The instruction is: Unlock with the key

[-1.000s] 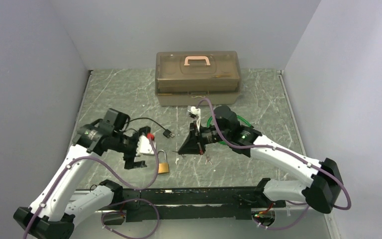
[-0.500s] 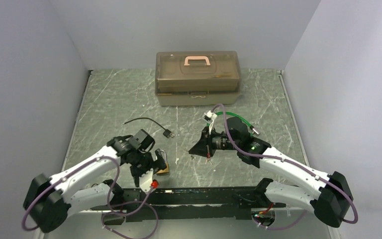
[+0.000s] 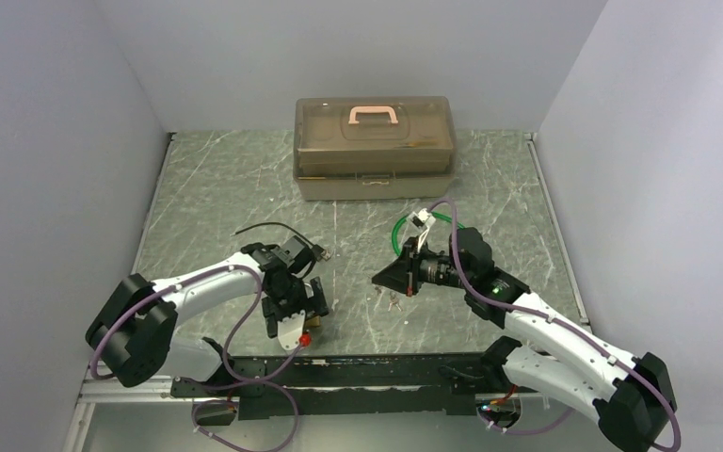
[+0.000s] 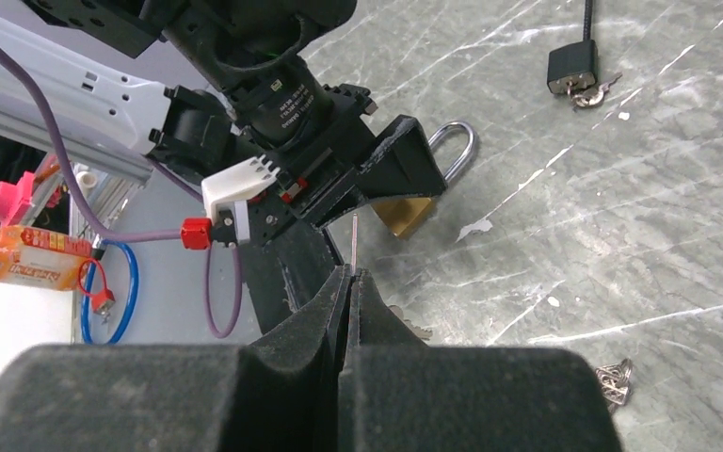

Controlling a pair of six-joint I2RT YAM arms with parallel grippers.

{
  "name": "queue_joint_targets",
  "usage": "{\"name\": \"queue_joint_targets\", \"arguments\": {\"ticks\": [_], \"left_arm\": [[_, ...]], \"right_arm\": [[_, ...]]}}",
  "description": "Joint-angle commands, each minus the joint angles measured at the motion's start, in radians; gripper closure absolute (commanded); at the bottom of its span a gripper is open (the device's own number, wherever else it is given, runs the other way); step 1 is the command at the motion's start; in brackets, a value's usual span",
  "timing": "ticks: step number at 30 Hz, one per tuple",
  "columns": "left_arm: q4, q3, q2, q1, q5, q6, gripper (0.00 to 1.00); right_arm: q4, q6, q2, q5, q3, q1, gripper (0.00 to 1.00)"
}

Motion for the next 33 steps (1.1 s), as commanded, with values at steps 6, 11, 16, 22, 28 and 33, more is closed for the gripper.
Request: {"name": "queue_joint_targets", "arguments": {"ticks": [6, 11, 16, 22, 28, 33], "left_arm": [[0.236, -0.146, -0.141, -0.006, 0.087, -0.141, 0.09], [0.146, -0.147, -0.121, -0.006, 0.096, -0.101, 0.06], [0.075, -0.034, -0.027, -0.043, 0.120, -0.198, 0.15], [0.028, 0.055, 0.020, -0.092, 0.166, -0.402, 0.31], [-0.126, 0.134, 0.110, -0.127, 0.170, -0.544, 0.48], [-0.051, 0.126, 0.103, -0.144, 0.137, -0.752, 0.30]], "right_arm": [[0.053, -0.023, -0.024, -0.020, 0.000, -0.026, 1.00], [0.081, -0.023, 0.003, -0.038, -0.012, -0.034, 1.00], [0.102, -0.019, 0.025, -0.044, -0.012, -0.043, 1.00], [0.108, -0.020, 0.043, -0.059, -0.010, -0.055, 1.00], [0.121, -0.013, 0.048, -0.074, -0.013, -0.060, 1.00], [0.093, -0.032, 0.039, -0.077, -0.007, -0.063, 1.00]]}}
